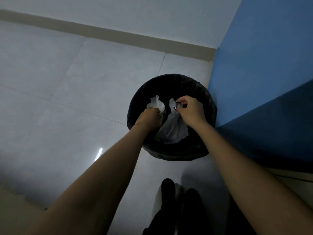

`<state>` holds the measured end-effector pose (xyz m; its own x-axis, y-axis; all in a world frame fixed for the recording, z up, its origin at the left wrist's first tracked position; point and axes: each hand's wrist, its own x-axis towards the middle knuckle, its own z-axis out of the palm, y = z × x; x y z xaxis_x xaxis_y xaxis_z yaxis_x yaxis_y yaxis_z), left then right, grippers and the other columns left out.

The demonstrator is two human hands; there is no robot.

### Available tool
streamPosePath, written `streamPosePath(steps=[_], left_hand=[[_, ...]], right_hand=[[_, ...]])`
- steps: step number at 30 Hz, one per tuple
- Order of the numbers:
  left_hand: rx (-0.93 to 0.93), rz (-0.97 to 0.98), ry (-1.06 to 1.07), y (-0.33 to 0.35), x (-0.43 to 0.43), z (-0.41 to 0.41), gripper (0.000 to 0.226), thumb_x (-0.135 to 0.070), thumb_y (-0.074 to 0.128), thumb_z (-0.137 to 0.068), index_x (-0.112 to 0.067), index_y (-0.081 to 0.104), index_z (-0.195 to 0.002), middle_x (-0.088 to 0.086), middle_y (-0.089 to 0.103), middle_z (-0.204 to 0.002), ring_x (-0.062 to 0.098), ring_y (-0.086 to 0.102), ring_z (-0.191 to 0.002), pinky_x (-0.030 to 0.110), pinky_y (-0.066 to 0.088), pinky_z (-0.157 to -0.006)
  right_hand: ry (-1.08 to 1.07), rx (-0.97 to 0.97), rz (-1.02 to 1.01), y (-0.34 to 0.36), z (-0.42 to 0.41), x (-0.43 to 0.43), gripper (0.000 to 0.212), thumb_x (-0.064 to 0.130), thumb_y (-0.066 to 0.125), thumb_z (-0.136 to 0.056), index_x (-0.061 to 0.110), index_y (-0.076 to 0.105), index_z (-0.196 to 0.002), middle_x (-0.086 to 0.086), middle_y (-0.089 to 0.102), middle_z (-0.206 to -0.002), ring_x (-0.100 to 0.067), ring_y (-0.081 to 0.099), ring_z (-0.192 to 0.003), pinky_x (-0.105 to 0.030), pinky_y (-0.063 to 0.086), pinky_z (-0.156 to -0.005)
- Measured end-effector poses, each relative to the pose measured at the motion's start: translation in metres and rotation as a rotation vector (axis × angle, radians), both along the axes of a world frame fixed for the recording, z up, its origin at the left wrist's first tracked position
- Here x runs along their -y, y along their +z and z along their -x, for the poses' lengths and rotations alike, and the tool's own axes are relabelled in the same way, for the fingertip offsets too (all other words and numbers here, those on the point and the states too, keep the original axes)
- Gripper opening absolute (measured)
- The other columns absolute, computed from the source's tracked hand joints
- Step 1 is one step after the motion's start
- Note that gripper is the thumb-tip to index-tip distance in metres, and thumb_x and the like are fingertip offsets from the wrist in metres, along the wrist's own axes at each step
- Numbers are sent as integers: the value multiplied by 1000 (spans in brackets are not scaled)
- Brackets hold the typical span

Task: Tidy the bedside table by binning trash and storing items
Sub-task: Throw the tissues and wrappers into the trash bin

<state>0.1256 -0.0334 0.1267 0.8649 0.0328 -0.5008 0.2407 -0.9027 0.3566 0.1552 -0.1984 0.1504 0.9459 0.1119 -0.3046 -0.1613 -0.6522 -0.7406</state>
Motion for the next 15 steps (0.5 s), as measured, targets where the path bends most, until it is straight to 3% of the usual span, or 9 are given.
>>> streamPosePath(steps=[3,6,12,15], left_hand=[[22,7,0,13,-3,6,38,-18,44,-94,-10,53,-130,21,52,-130,41,54,-112,44,47,-90],[45,-12,-8,34,-4,20,36,-20,44,-93,-10,56,-126,20,53,-127,40,57,-108,44,49,-90],[181,-5,-41,125,2,56,25,-20,45,-91,-11,64,-104,12,66,-108,33,62,-97,41,51,-80],[226,17,-79,168,19,78,25,-21,45,-92,-12,66,-102,9,70,-102,30,64,-93,38,52,-78]], right_hand=[[-23,1,-2,12,10,3,23,10,64,-87,11,67,-110,-5,67,-111,-13,60,-101,-16,38,-78],[-34,1,8,37,29,3,23,11,66,-84,12,68,-108,-5,68,-110,-16,62,-104,-15,38,-79],[-77,17,-53,134,98,23,16,12,66,-82,14,69,-97,0,68,-82,-11,61,-76,-14,46,-63],[-114,18,-50,176,146,52,13,15,64,-82,18,70,-93,3,71,-79,-6,61,-71,-13,44,-59]])
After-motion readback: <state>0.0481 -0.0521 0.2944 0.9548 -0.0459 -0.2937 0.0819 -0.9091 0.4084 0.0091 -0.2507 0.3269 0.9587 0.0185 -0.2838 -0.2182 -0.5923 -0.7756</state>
